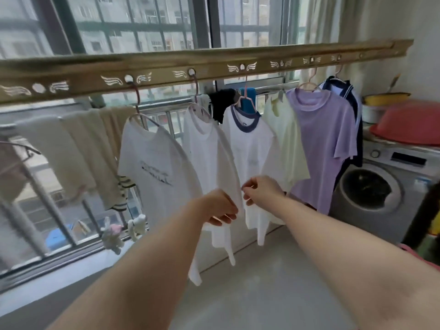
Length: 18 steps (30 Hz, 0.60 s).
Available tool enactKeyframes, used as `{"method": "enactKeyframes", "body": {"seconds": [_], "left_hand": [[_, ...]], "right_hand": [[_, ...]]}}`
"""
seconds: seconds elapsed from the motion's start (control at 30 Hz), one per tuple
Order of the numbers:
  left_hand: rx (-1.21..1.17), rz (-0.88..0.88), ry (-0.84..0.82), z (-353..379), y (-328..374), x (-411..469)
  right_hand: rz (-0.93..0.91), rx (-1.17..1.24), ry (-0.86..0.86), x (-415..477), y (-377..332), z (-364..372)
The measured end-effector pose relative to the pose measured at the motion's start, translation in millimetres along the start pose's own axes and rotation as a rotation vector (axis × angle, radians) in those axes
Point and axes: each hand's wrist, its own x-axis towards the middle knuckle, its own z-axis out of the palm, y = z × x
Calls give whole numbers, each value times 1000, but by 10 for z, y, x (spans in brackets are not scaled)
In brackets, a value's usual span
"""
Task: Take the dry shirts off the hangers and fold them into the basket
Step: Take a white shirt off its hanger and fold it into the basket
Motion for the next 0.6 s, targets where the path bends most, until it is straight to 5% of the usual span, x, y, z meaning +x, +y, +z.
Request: {"method": "enactKeyframes", "body": {"seconds": [0.27, 0.6], "left_hand": [[157, -181, 74, -1192, -677, -343], [-129, 107, 486, -2486, -841, -138]], "right_hand": [[-199, -113, 128, 173, -1180, 533], [-148, -275, 234, 820, -2161, 1125]]}}
